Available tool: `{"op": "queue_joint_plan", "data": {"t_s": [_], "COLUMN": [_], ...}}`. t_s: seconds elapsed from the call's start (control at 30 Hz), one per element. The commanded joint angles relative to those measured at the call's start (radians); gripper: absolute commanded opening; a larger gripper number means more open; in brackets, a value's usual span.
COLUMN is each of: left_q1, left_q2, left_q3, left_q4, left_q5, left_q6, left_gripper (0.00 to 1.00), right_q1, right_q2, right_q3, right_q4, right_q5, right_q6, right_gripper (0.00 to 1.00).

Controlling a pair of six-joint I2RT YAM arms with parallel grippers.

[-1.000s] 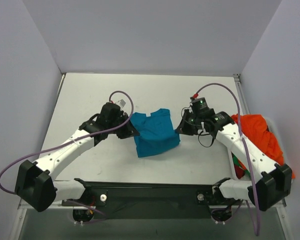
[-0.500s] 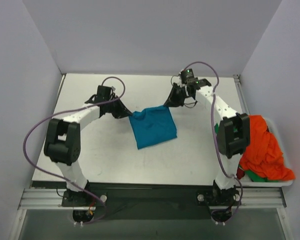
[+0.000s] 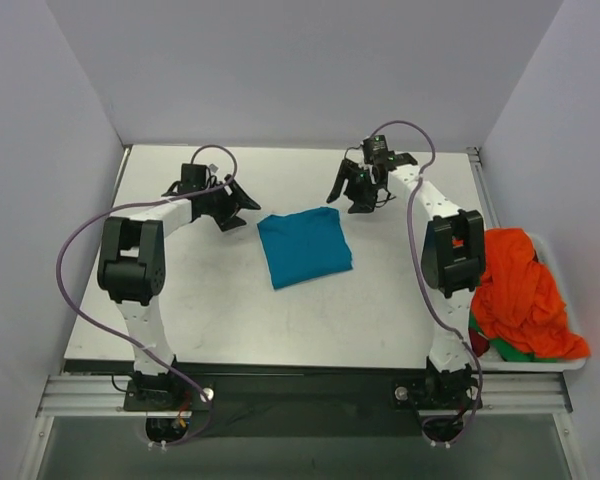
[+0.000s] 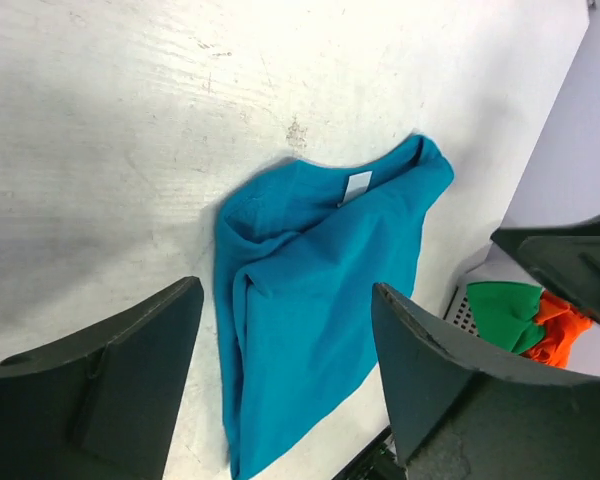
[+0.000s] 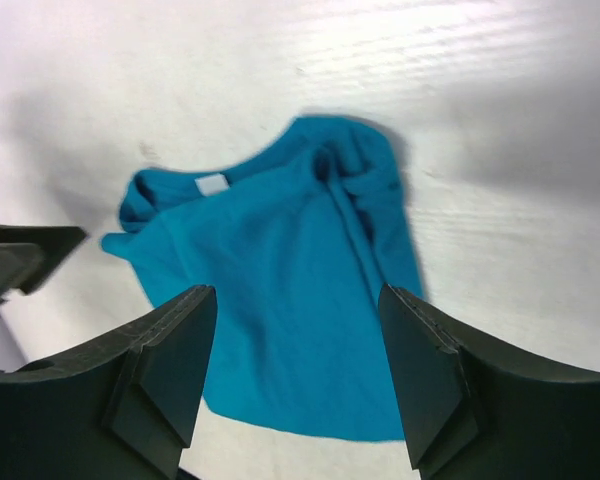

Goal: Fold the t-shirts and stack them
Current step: Fold the long partially folded tshirt into a neat square

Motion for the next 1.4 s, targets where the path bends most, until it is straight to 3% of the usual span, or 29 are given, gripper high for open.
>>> {"op": "queue_joint_plan", "data": {"t_s": [0.0, 0.2, 0.3, 0.33, 0.47, 0.7, 0.83, 1.23, 1.37], "left_q1": [0.008, -0.122, -0.185, -0.196, -0.232, -0.233, -0.242, -0.268, -0.268], "left_q2": [-0.101, -0.210, -0.164, -0.142, -0.047, 0.143, 0.148, -0.243, -0.361], "left_q3": [-0.012, -0.082, -0.057, -0.038, 0.049, 0.227, 0.200, -0.378, -0.501], "left_q4": [0.049, -0.028, -0.029, -0.040, -0.083, -0.228, -0.233, 0.012, 0.058], "left_q5": [-0.014, -0.213, -0.226, -0.227, -0.255, -0.336, -0.352, -0.362, -0.352], "left_q6": [0.017, 0.051, 0.040, 0.040, 0.054, 0.118, 0.111, 0.025, 0.039], "left_gripper": [0.77, 0.39, 0.26, 0.16, 0.05, 0.05, 0.05, 0.06, 0.09], "right_q1": [0.023, 0.132, 0.155, 0.157, 0.152, 0.160, 0.191, 0.310, 0.340], "right_q2": [-0.152, -0.217, -0.171, -0.158, -0.092, -0.003, -0.025, -0.384, -0.517], "right_q3": [-0.091, -0.201, -0.182, -0.175, -0.131, -0.125, -0.239, -0.857, -0.950], "right_q4": [-0.019, -0.013, -0.013, -0.002, 0.038, 0.060, 0.063, 0.287, 0.300], "right_q5": [0.125, 0.289, 0.306, 0.308, 0.341, 0.324, 0.357, 0.326, 0.328], "right_q6": [-0.061, -0.127, -0.131, -0.134, -0.168, -0.147, -0.081, 0.112, 0.129], "right_gripper": [0.66, 0.55, 0.53, 0.53, 0.54, 0.55, 0.54, 0.54, 0.54]}}
